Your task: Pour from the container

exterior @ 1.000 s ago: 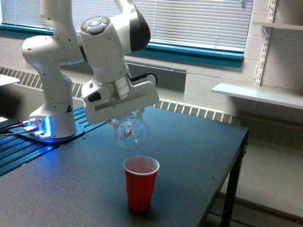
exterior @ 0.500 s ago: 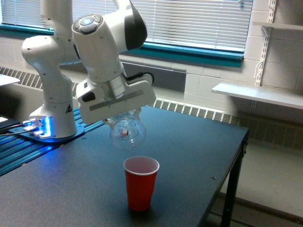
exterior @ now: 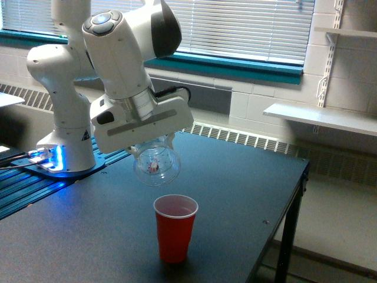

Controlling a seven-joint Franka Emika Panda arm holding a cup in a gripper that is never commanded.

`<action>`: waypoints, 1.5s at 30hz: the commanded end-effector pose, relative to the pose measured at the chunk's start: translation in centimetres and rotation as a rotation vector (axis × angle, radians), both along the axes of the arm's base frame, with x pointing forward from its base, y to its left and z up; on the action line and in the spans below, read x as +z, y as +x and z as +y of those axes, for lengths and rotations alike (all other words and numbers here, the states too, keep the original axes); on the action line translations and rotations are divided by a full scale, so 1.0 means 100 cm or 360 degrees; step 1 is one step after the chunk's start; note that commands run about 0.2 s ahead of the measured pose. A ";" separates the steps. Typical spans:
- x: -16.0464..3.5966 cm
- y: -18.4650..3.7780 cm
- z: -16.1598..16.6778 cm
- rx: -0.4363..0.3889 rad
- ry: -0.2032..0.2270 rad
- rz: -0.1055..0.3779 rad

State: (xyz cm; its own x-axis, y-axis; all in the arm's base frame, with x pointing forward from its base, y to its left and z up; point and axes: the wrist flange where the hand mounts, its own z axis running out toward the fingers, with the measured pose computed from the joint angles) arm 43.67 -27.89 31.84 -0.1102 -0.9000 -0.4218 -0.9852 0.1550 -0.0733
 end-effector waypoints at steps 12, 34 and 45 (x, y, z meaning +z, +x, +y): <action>-0.017 0.014 0.001 -0.0050 0.0129 0.0071; 0.009 0.024 0.007 0.0036 -0.0019 -0.0026; 0.038 0.019 0.034 0.0069 -0.0122 -0.0080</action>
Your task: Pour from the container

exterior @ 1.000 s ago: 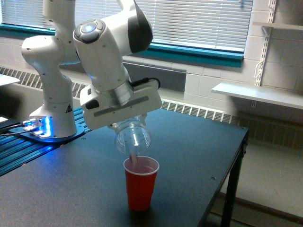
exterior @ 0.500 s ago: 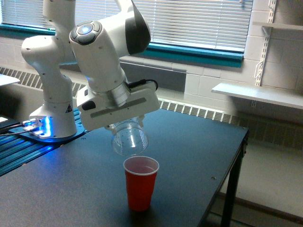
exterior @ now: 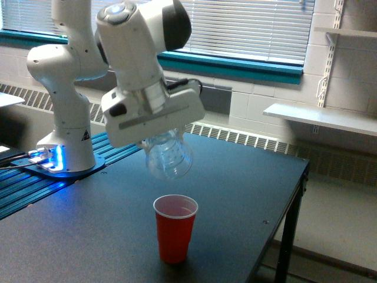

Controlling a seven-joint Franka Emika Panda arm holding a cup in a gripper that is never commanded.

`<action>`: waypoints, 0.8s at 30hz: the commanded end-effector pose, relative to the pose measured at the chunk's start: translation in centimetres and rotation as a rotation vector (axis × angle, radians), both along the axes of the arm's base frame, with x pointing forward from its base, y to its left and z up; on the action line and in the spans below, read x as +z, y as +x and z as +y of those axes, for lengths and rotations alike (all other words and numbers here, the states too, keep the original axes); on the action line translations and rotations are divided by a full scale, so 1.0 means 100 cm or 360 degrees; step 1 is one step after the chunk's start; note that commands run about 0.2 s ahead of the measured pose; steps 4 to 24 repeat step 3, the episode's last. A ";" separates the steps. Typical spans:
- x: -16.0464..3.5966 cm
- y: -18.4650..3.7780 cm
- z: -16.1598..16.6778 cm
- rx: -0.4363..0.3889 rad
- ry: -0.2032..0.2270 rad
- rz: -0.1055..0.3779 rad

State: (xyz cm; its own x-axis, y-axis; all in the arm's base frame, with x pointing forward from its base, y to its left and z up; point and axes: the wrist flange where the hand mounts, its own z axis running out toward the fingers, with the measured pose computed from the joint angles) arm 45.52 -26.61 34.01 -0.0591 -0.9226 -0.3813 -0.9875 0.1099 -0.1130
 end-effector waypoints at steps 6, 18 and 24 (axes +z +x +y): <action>0.017 -0.004 0.024 0.0004 -0.0046 -0.0027; 0.017 -0.004 0.024 0.0004 -0.0046 -0.0027; 0.017 -0.004 0.024 0.0004 -0.0046 -0.0027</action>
